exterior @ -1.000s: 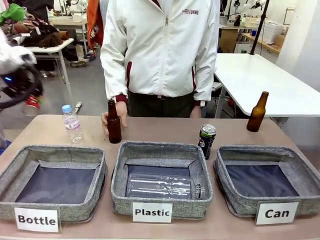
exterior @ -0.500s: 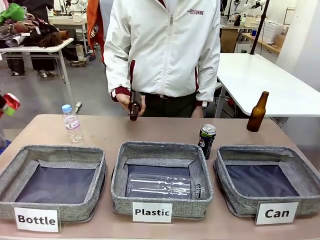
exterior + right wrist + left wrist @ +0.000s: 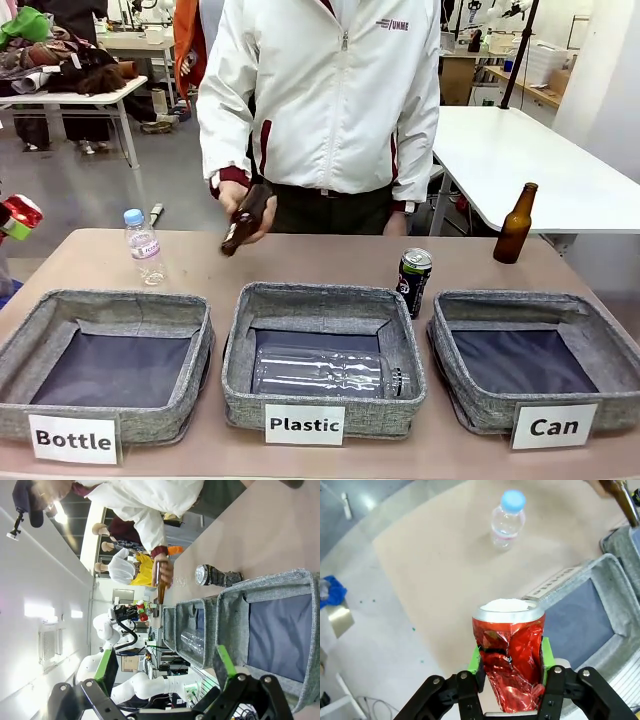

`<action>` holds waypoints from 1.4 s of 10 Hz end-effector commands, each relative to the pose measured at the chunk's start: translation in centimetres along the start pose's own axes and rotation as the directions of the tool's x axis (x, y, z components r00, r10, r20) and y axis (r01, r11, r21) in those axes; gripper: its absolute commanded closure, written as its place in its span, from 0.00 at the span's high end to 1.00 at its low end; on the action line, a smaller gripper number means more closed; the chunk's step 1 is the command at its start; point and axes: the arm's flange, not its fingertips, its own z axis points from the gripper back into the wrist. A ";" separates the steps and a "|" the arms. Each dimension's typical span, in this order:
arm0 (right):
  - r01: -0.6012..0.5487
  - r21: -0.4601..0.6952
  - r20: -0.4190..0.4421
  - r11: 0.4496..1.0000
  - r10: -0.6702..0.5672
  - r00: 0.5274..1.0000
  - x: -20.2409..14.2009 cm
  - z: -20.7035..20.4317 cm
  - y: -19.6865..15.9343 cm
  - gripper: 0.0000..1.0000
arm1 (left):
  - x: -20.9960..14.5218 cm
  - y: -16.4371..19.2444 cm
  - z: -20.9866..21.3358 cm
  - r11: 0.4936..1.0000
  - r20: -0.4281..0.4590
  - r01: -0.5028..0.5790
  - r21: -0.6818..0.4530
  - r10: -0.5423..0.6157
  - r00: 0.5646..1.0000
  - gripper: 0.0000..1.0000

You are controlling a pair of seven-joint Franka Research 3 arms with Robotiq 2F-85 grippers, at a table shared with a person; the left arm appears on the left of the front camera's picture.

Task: Sort the can waste into the basket.
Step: Pick up the can waste from the table and place it in the right Fabric basket.

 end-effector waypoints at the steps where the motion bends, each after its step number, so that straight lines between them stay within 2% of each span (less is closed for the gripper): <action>1: -0.021 -0.001 -0.013 1.000 0.021 1.000 -0.1 0.1 0.1 1.00 | 0.5 -0.8 -0.2 0.988 0.002 0.150 -0.046 -0.150 0.989 0.51; 2: -0.021 -0.001 -0.013 1.000 0.021 1.000 -0.1 0.1 0.1 1.00 | 0.5 0.0 1.7 0.978 0.025 0.187 -0.090 -0.185 0.982 0.51; 3: -0.021 -0.001 -0.013 1.000 0.021 1.000 -0.1 0.1 0.1 1.00 | -0.5 3.3 5.1 0.974 0.067 0.199 -0.109 -0.193 0.979 0.51; 4: -0.021 -0.001 -0.013 1.000 0.021 1.000 -0.1 0.1 0.1 1.00 | -3.0 6.6 8.7 0.984 0.115 0.144 -0.108 -0.132 0.985 0.51; 5: -0.021 -0.001 -0.013 1.000 0.021 1.000 -0.1 0.1 0.1 1.00 | -6.8 9.1 11.8 0.976 0.158 0.178 -0.126 -0.158 0.975 0.51; 6: -0.021 -0.001 -0.013 1.000 0.021 1.000 -0.1 0.1 0.1 1.00 | -10.5 10.5 14.0 0.983 0.210 0.127 -0.133 -0.097 0.973 0.51; 7: -0.021 -0.001 -0.013 1.000 0.021 1.000 -0.1 0.1 0.1 1.00 | -14.1 10.8 15.2 0.982 0.276 0.133 -0.137 -0.091 0.957 0.51; 9: -0.021 -0.001 -0.013 1.000 0.021 1.000 -0.1 0.1 0.1 1.00 | -18.0 10.9 15.5 0.980 0.359 0.132 -0.149 -0.071 0.931 0.51; 11: -0.021 -0.001 -0.013 1.000 0.021 1.000 -0.1 0.1 0.1 1.00 | -18.3 10.7 14.5 0.980 0.371 0.111 -0.166 -0.043 0.928 0.51; 14: -0.021 -0.001 -0.013 1.000 0.021 1.000 -0.1 0.1 0.1 1.00 | -14.7 7.6 14.2 0.956 0.373 0.222 -0.193 -0.138 0.918 0.51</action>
